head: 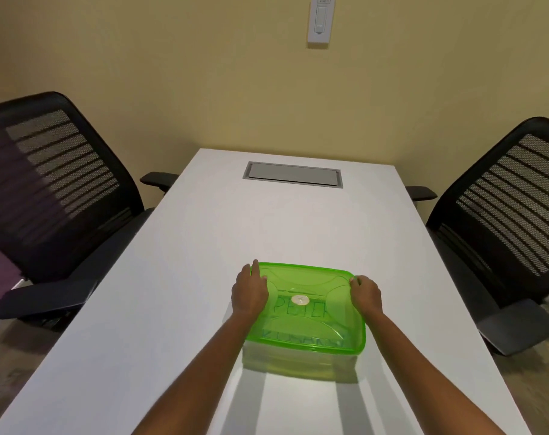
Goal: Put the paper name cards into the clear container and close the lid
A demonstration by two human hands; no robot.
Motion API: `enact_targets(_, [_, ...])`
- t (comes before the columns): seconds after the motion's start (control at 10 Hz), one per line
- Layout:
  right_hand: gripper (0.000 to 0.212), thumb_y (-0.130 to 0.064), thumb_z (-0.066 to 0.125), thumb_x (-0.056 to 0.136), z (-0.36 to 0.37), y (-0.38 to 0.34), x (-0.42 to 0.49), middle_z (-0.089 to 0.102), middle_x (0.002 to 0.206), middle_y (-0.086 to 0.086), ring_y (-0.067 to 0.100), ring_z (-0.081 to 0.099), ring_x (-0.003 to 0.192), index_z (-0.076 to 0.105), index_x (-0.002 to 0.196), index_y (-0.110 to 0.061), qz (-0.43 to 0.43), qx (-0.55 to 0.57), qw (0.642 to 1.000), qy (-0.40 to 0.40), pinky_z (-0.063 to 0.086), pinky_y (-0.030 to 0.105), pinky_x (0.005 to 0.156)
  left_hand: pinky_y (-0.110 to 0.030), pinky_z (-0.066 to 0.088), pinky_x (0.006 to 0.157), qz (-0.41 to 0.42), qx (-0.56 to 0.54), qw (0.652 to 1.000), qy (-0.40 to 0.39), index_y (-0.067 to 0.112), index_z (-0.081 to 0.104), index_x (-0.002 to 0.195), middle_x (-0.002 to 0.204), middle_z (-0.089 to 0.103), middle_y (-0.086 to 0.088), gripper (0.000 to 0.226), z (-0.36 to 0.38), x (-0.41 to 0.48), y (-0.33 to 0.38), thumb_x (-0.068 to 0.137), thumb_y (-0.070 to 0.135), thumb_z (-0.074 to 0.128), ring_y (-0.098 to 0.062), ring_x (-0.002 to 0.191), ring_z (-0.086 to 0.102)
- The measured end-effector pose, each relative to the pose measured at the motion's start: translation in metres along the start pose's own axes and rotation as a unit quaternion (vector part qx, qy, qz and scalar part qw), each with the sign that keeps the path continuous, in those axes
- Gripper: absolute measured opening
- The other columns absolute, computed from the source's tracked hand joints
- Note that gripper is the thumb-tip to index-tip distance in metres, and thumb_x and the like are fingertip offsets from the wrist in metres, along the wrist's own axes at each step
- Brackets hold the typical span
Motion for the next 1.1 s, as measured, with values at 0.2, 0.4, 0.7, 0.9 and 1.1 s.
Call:
enact_targets(0.2, [0.041,-0.015,0.035,0.099,0.002,-0.002,-0.041,0.039,0.141,0.022,0.037,0.043,0.129,0.037,0.137,0.002,-0.077,-0.131,0.988,0.016,0.038,0.042,0.102,-0.037,0.017,0.120,0.062,0.121,0.991,-0.006,0.011,0.015,0.151,0.162,0.008,-0.012,0.054,0.011,-0.034,0.005,0.102,0.031,0.025,-0.022,0.150,0.010])
enact_targets(0.4, [0.053,-0.031,0.030,0.100,0.024,-0.007,-0.081,0.017,0.158,0.012,0.019,0.018,0.147,0.022,0.148,-0.011,-0.164,-0.301,0.939,-0.009,0.024,0.039,0.116,-0.044,0.008,0.122,0.089,0.147,0.985,-0.035,0.014,0.011,0.152,0.163,0.004,-0.010,0.058,0.026,-0.060,0.014,0.101,0.038,0.024,-0.020,0.151,0.005])
enact_targets(0.7, [0.093,-0.056,-0.024,0.074,0.054,-0.006,-0.127,0.003,0.162,0.006,0.018,0.004,0.150,0.011,0.151,-0.016,-0.222,-0.342,0.911,-0.061,0.008,0.046,0.120,-0.045,0.002,0.122,0.099,0.141,0.983,-0.060,0.015,0.004,0.153,0.163,-0.002,-0.009,0.064,0.036,-0.095,0.023,0.100,0.045,0.022,-0.021,0.151,0.000])
enact_targets(0.9, [0.062,-0.047,0.018,0.098,0.053,0.002,-0.133,0.000,0.162,0.008,0.021,0.002,0.150,0.007,0.151,-0.017,-0.207,-0.349,0.910,-0.084,0.005,0.046,0.120,-0.044,0.000,0.122,0.099,0.150,0.981,-0.068,0.015,-0.001,0.152,0.163,-0.005,-0.008,0.065,0.036,-0.106,0.020,0.100,0.046,0.020,-0.022,0.151,-0.003])
enact_targets(1.1, [0.071,-0.058,0.004,0.091,0.032,-0.004,-0.128,0.001,0.162,0.007,0.019,0.001,0.150,0.010,0.151,-0.020,-0.204,-0.357,0.909,-0.075,0.007,0.046,0.120,-0.043,0.000,0.123,0.107,0.142,0.984,-0.030,0.012,-0.002,0.152,0.163,-0.004,-0.008,0.068,0.017,-0.101,0.025,0.099,0.048,0.022,-0.021,0.151,-0.003])
Point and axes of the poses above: each hand's wrist, its own x-axis towards the middle knuckle, its own z-axis out of the palm, y = z × x, the point moved 8 cm from there along x, towards the middle knuckle
